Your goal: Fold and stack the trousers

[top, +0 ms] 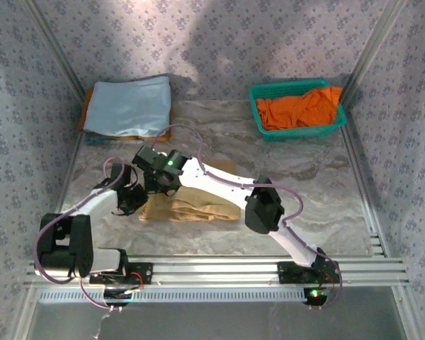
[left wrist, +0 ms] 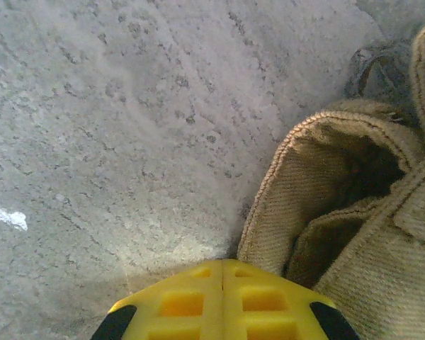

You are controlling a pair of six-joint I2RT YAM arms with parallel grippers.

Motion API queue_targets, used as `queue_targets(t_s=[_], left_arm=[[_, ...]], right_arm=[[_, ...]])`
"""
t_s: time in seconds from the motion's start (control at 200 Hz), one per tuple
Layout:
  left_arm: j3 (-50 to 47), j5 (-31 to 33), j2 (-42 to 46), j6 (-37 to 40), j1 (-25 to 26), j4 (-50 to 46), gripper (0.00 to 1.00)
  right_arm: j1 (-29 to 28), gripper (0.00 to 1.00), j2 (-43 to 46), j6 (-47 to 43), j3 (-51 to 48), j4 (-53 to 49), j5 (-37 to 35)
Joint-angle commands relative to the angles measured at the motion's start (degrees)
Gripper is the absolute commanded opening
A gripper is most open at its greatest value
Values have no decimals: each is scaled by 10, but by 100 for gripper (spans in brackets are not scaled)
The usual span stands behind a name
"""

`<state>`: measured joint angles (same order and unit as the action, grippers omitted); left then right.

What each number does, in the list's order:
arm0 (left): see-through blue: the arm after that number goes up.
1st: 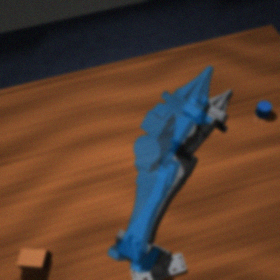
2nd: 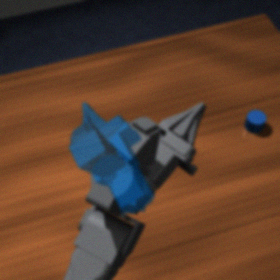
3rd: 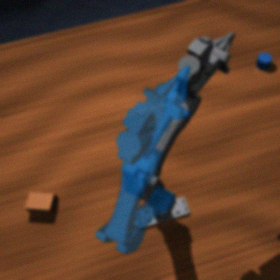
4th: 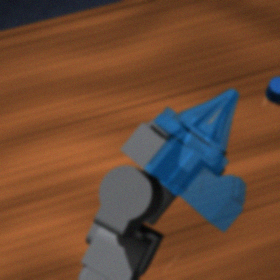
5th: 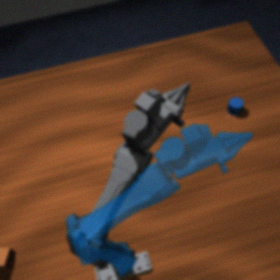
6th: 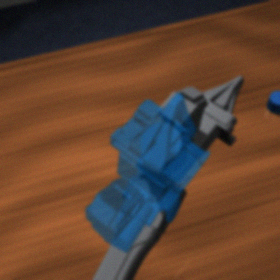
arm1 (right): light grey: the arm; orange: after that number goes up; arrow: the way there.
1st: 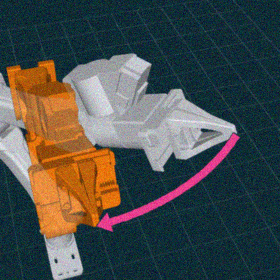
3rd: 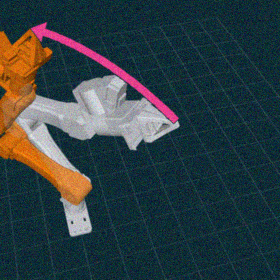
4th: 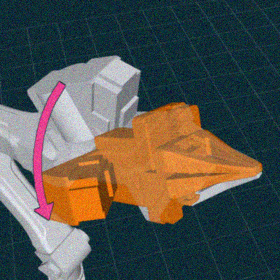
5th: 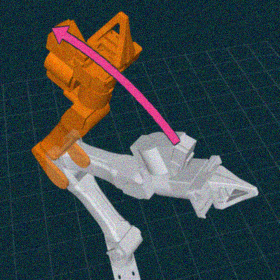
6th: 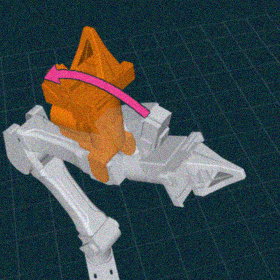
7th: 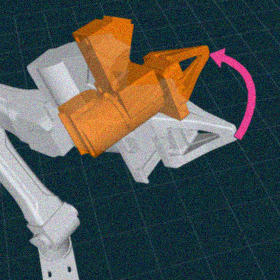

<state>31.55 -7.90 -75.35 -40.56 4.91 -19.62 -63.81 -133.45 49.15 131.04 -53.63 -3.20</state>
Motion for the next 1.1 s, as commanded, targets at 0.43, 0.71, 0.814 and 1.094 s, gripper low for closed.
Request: queue_targets(t_s=[0.43,0.71,0.814,1.094], left_arm=[[-25,-33,0,-14,-10,27,0],[-25,-36,49,-27,-39,-16,9],[-20,-23,106,-35,-62,-58,26],[76,-37,175,-4,-82,-166,46]], right_arm=[[-16,0,14,41,-45,75,37],[-23,39,35,52,-139,145,117],[-14,50,103,47,-181,157,103],[58,48,290,14,-342,166,45]])
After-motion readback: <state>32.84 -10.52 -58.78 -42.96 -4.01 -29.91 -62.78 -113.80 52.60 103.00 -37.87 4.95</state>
